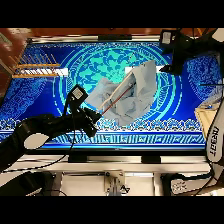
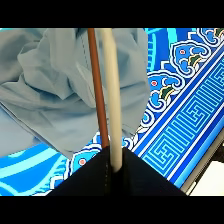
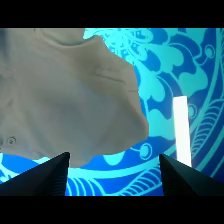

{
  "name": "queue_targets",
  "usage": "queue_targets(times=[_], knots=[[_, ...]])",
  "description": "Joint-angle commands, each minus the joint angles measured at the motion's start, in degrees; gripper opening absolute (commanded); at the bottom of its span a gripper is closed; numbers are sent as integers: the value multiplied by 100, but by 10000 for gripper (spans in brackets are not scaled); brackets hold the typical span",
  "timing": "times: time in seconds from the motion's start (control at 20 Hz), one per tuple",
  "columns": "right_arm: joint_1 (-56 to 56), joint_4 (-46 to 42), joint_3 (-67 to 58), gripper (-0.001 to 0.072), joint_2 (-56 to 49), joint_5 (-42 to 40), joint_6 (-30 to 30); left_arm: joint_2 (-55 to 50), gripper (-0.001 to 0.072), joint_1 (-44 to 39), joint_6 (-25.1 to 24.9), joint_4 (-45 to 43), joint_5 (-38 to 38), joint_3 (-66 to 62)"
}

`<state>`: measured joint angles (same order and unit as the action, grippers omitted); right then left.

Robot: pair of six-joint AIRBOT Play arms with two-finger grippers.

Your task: Fold the shirts.

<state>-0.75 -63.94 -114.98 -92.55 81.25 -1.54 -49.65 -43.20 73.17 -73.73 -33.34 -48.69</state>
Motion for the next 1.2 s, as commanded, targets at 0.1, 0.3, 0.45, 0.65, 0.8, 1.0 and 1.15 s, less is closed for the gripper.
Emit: queue_targets(times=[0.1,0.3,0.45,0.65,0.8,1.0,1.15], knots=[[284,94,0,667,-402,-160,-269,4,44,0,-74,2,-17,-2],[341,214,0,667,-732,-157,-273,4,44,0,-74,2,-2,-2],[343,190,0,667,-933,-160,-267,7,44,0,-76,2,66,-2],[337,166,0,500,-1110,-162,-267,7,44,0,-79,0,339,-2],[315,146,-7,129,-1088,-166,-31,-4,47,4,-225,-269,446,-2],[197,168,-7,82,-866,-151,402,-11,54,179,-223,-1360,437,4],[76,256,-7,81,-555,-37,573,-11,301,658,-223,-1574,470,2]])
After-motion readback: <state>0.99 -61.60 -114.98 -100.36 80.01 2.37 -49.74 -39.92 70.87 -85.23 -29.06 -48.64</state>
